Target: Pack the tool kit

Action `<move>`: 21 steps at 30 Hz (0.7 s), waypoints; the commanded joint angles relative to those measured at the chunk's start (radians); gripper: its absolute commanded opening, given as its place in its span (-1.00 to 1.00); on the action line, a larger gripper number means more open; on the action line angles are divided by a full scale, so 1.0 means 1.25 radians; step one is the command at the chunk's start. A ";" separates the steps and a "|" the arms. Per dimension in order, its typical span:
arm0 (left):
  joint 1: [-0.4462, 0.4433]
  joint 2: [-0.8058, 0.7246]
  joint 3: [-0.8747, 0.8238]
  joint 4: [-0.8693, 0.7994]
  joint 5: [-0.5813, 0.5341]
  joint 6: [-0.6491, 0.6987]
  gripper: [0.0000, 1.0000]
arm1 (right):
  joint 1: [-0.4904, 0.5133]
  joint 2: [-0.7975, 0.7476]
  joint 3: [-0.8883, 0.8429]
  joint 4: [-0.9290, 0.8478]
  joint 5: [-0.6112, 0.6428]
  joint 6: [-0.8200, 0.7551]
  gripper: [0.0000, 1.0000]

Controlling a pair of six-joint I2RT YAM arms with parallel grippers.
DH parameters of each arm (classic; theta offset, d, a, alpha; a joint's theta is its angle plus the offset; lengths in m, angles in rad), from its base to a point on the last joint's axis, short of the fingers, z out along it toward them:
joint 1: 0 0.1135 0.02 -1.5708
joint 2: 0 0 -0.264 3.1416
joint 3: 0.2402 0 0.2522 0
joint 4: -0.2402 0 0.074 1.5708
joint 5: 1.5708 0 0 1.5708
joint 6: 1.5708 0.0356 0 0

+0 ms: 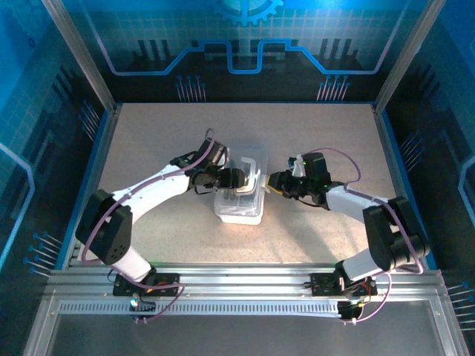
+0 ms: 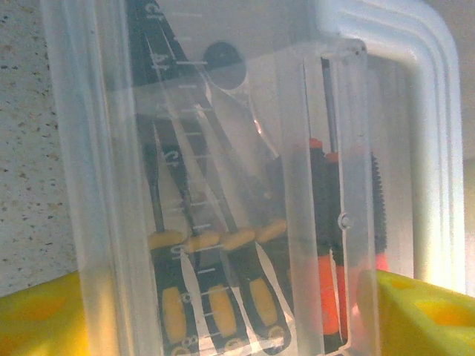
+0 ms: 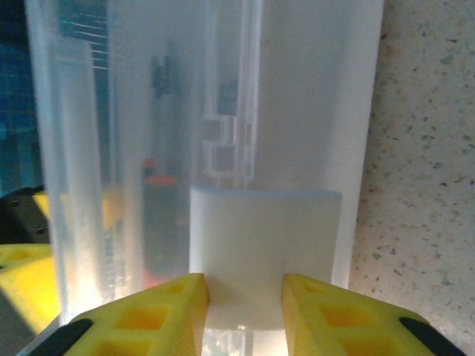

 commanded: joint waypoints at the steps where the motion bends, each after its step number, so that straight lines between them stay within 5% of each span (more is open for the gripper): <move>1: -0.018 0.102 -0.052 -0.164 -0.073 -0.022 -0.02 | 0.007 0.043 -0.027 0.024 -0.046 -0.015 -0.32; 9: -0.045 0.150 -0.017 -0.206 -0.102 -0.023 -0.04 | -0.005 0.081 -0.048 0.116 -0.084 0.015 -0.33; 21: -0.072 0.229 0.007 -0.256 -0.170 -0.014 -0.06 | -0.063 0.000 -0.053 0.036 -0.101 -0.016 -0.31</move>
